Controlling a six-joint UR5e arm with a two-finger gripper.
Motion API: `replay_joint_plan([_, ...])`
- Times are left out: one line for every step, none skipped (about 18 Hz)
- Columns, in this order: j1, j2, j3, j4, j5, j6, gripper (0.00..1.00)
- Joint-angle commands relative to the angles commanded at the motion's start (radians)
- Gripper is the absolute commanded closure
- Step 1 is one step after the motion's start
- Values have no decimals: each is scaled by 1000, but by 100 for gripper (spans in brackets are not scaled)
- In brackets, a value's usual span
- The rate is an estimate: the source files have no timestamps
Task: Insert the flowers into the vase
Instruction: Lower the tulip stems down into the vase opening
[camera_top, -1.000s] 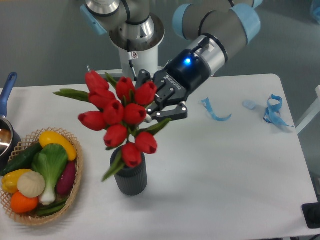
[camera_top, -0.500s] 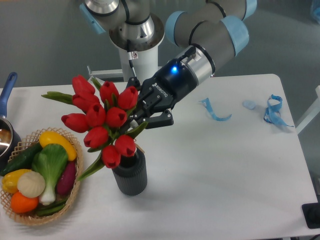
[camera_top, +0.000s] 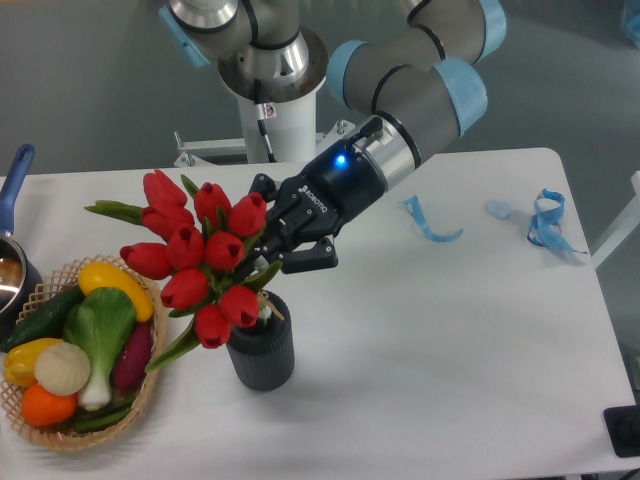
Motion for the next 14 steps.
replay_joint_plan([-5,0,-2,0,0,0,84])
replay_joint_plan([-8,-3,-2,0,0,0,84])
replay_joint_plan([-9,-12,-2,0,0,0,84])
replay_joint_plan([-12,-21,-3,0,0,0,83])
replay_joint_plan([-14,-32,-6,0,0,0,83])
replay_joint_plan([-14,-41,-8,0,2,2,83])
replay_joint_plan([-14,-52,-8,0,2,2,83])
replay_joint_plan([-14,-61,-8,0,2,2,83])
replay_joint_plan([-14,-70,-8,0,3,0,83])
replay_joint_plan([-14,-77,-8,0,3,0,83])
replay_joint_plan([-14,-83,-11,0,3,2,83])
replay_joint_plan([-14,-89,-17,0,3,2,83])
replay_joint_plan([-14,-97,-18,0,3,2,83])
replay_joint_plan([-14,-101,-20,0,3,2,83])
